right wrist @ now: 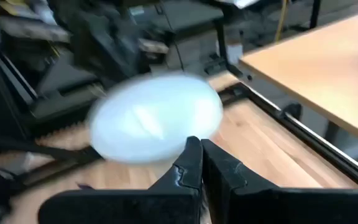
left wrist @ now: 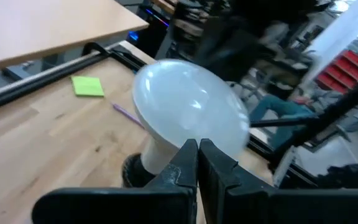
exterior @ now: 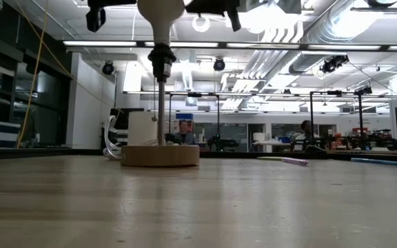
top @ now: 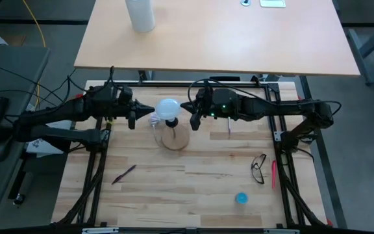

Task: Screw lightbulb
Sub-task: Remove the lightbulb from the lamp

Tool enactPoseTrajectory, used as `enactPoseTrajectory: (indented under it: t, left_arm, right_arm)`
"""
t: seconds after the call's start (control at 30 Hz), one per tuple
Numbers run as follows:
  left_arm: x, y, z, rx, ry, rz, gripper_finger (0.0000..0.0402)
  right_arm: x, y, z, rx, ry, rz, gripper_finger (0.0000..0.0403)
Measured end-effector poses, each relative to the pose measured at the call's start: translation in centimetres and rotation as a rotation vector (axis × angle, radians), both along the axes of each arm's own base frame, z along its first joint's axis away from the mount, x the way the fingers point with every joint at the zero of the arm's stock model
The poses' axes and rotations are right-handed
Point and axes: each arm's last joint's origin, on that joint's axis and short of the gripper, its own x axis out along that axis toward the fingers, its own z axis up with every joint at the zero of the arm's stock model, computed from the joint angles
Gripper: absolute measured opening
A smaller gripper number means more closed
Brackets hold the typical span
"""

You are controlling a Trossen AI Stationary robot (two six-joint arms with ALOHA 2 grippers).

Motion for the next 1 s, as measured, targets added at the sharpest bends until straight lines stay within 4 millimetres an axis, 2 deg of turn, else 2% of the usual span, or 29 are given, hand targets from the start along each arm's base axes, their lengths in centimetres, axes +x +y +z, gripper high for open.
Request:
enactPoseTrajectory:
  t: [0.1, 0.27, 0.4, 0.53, 0.7, 0.77, 0.87, 1.0]
  left_arm:
    - [0.0, -0.6, 0.1, -0.012, -0.004, -0.051, 0.0000]
    - [-0.3, -1.7, 0.2, -0.041, -0.013, -0.127, 0.0000]
    - [-0.7, -1.6, 0.5, 0.012, -0.027, 0.020, 0.0000]
    - [-1.1, -0.5, 0.7, 0.131, -0.026, 0.244, 0.0000]
    - [-0.8, 1.5, 1.2, 0.221, -0.039, 0.435, 0.0000]
    - [-0.3, 2.4, 1.0, 0.213, -0.042, 0.436, 0.0000]
    - [0.9, 3.5, 0.4, 0.158, -0.032, 0.348, 0.0000]
    - [3.1, 4.4, -0.8, 0.087, -0.017, 0.213, 0.0000]
  right_arm:
    - [-0.5, -0.9, -0.2, -0.019, 0.050, -0.014, 0.0000]
    - [-2.4, -2.3, 0.8, -0.048, 0.090, -0.069, 0.0000]
    - [-3.6, -2.3, 1.4, -0.032, 0.116, -0.043, 0.0000]
    - [-4.1, -1.1, 2.1, 0.008, 0.091, 0.060, 0.0000]
    - [-3.6, 1.6, 2.8, 0.037, 0.011, 0.178, 0.0000]
    - [-3.3, 2.6, 3.1, 0.039, -0.037, 0.211, 0.0000]
    - [-2.5, 3.8, 3.5, 0.031, -0.123, 0.248, 0.0000]
    - [-1.5, 4.5, 3.3, 0.026, -0.182, 0.260, 0.0000]
